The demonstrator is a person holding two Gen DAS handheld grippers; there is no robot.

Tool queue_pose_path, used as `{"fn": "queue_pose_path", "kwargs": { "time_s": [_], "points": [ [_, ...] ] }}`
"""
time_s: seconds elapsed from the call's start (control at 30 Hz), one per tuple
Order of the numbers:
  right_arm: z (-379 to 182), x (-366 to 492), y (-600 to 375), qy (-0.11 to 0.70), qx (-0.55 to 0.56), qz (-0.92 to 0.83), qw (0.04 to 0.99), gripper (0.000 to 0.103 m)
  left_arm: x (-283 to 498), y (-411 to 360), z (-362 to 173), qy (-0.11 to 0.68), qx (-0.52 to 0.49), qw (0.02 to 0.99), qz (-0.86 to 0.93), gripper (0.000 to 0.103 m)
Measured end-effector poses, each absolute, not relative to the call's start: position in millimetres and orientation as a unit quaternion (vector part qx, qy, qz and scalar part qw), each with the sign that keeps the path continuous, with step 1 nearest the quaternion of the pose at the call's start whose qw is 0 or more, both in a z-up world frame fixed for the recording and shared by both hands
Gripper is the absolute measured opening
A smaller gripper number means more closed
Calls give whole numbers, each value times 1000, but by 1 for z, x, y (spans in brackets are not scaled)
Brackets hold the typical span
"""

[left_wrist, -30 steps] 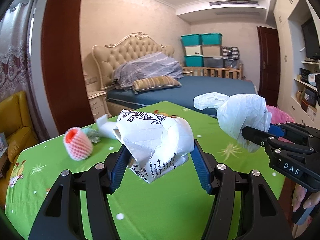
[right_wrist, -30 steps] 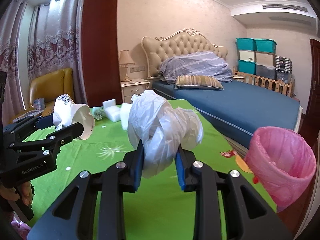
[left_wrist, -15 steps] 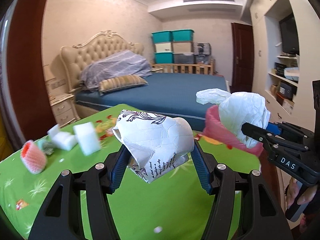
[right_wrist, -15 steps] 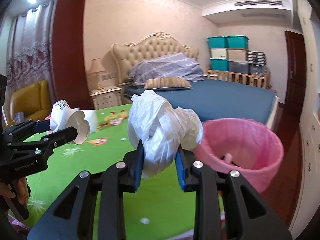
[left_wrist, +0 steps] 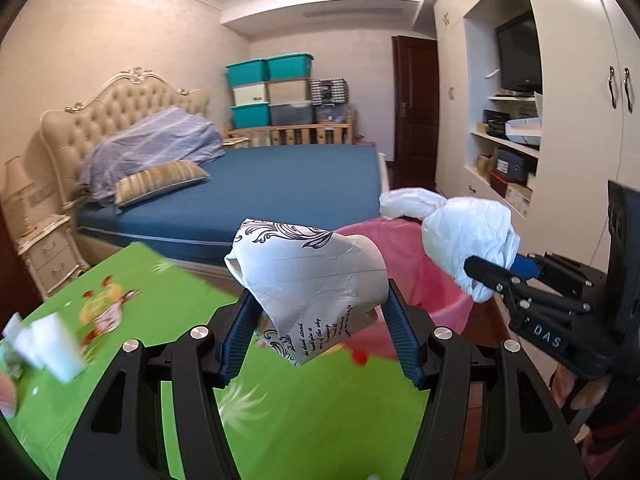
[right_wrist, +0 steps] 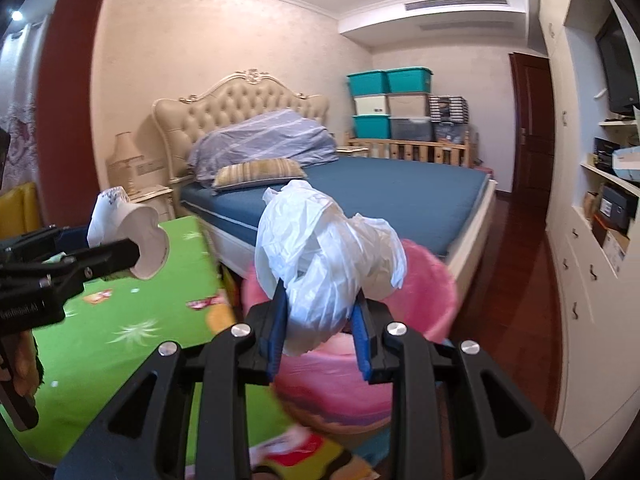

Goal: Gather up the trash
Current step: 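Carry the packet and bag over the pink bin and open both tools, then move both tools back over the table toward the foam items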

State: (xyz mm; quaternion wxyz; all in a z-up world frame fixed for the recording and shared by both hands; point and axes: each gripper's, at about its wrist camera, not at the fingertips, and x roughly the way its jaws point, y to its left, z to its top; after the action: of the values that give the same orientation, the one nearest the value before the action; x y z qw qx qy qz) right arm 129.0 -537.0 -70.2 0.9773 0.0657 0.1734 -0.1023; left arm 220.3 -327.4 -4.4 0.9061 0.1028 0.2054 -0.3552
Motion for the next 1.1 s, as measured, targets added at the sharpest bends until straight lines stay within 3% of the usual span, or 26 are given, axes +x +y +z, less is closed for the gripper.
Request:
{"fn": "queue_pose_path", "kwargs": {
  "time_s": [0.5,0.53,0.57,0.6,0.63,1.1],
  "points": [
    [-79,166,-574,177,73,-99,976,36,275,-418,-10,208,81,893,-391,61],
    [-80,169,-574,175,71,-93,978,46,281,-421,-13,214,78,892,-392,63],
    [-82,172,-575,177,68,-85,978,54,284,-422,-15,216,78,891,-392,73],
    [-84,174,-577,180,66,-88,978,77,289,-422,-19,221,75,890,-391,89],
    [-86,174,-580,179,66,-98,977,81,291,-422,-21,223,70,892,-386,94],
    [-82,130,-540,169,69,-76,980,81,271,-281,-29,246,47,932,-263,95]
  ]
}}
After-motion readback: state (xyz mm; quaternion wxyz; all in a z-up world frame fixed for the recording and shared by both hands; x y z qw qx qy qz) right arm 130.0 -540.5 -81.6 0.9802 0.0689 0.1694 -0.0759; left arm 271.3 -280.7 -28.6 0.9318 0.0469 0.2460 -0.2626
